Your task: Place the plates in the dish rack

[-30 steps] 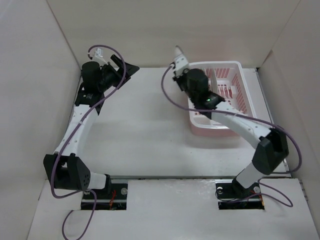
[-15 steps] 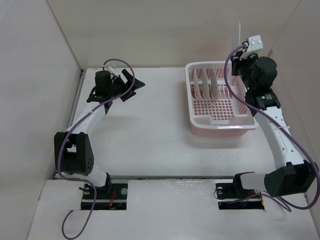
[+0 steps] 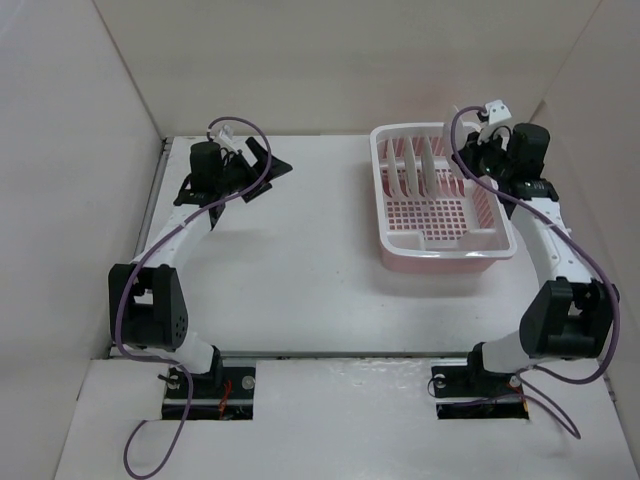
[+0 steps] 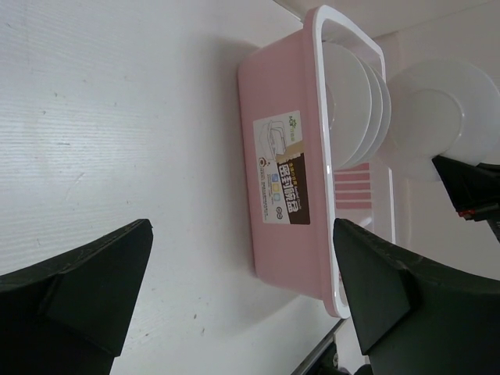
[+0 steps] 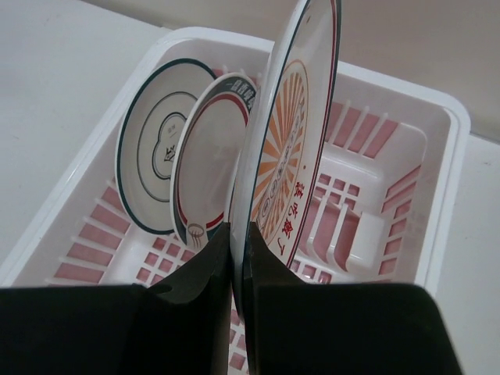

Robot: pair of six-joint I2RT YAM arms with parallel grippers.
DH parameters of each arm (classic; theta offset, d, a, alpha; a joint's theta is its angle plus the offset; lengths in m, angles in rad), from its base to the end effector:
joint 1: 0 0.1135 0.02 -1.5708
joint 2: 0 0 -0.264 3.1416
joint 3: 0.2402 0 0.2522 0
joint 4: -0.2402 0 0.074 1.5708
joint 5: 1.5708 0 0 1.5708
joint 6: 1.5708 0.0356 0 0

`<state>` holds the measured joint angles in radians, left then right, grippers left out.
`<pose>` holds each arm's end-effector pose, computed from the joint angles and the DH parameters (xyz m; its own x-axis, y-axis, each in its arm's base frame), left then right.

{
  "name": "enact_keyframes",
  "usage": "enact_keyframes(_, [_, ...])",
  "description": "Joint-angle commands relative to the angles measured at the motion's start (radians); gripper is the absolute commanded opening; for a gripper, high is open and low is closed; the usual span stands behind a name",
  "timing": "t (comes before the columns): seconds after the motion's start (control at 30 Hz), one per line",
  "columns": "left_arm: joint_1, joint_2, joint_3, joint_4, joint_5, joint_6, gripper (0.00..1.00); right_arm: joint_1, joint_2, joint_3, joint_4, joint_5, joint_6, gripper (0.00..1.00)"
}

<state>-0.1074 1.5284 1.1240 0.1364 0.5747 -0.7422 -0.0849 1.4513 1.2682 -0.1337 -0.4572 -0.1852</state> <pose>0.3537 -0.0576 0.3085 -0.6071 -0.5052 -0.6134 0.2725 0.5928 -0.7579 0.3411 -0.0133 0.3570 -0.2421 -0.1452 -0.9593 -0.3932 0.9186 -0.0398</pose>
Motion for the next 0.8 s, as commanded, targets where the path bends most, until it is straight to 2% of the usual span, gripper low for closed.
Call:
enact_keyframes(0.0, [0.002,-0.06,-0.004,0.048,0.017,0.021,1.0,0.001,0.001,-0.004,0.103,-0.051,0.016,0.0])
enact_keyframes(0.23, [0.002,-0.07,-0.004,0.048,0.017,0.021,1.0,0.023,0.001,-0.046,0.126,0.066,0.038,0.0])
enact_keyframes(0.77, [0.002,-0.079,-0.013,0.057,0.036,0.021,1.0,0.033,0.115,-0.027,0.112,0.084,0.038,0.0])
